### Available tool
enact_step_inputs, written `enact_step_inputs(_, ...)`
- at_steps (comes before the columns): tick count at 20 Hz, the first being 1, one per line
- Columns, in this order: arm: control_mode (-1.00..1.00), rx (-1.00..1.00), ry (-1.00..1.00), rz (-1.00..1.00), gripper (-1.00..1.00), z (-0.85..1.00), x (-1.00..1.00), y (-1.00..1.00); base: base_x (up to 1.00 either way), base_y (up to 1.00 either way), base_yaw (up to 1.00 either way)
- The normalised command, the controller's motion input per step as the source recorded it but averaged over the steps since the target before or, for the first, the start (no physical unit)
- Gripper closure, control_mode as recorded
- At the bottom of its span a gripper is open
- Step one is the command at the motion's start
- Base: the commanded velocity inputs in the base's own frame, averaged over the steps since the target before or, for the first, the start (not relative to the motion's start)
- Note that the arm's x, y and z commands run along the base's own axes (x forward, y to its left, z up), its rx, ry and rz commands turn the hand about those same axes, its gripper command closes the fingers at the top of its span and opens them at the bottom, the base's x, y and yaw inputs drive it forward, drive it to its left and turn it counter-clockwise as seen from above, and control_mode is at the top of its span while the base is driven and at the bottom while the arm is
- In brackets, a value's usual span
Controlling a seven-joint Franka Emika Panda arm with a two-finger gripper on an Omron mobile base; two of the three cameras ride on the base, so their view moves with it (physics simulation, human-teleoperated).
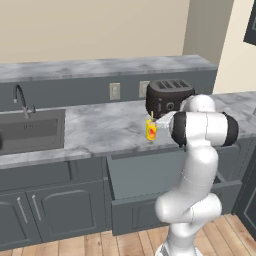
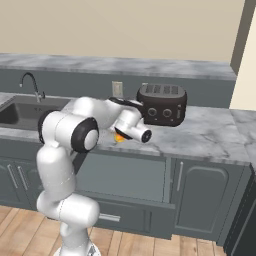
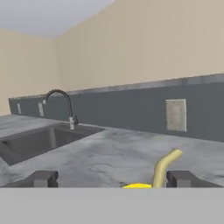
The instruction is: Pick up the straw from the right drawer and put it inside the smoothie cup.
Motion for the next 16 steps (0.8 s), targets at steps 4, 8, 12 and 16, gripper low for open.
enact_step_inputs(4,-1.0,-0.15,0.02,-0.14,-1.0,0.49,-0.92,0.0,0.0,0.0,0.0)
enact_step_inputs(8,-1.0,-0.16,0.0,-0.13,-1.0,0.42,-1.0,0.0,0.0,0.0,0.0)
enact_step_inputs(12,-1.0,-0.14,0.0,-0.12,-1.0,0.48,-1.0,0.0,0.0,0.0,0.0)
enact_step_inputs(16,-1.0,-0.15,0.0,-0.11,-1.0,0.6,-0.94,0.0,0.0,0.0,0.0)
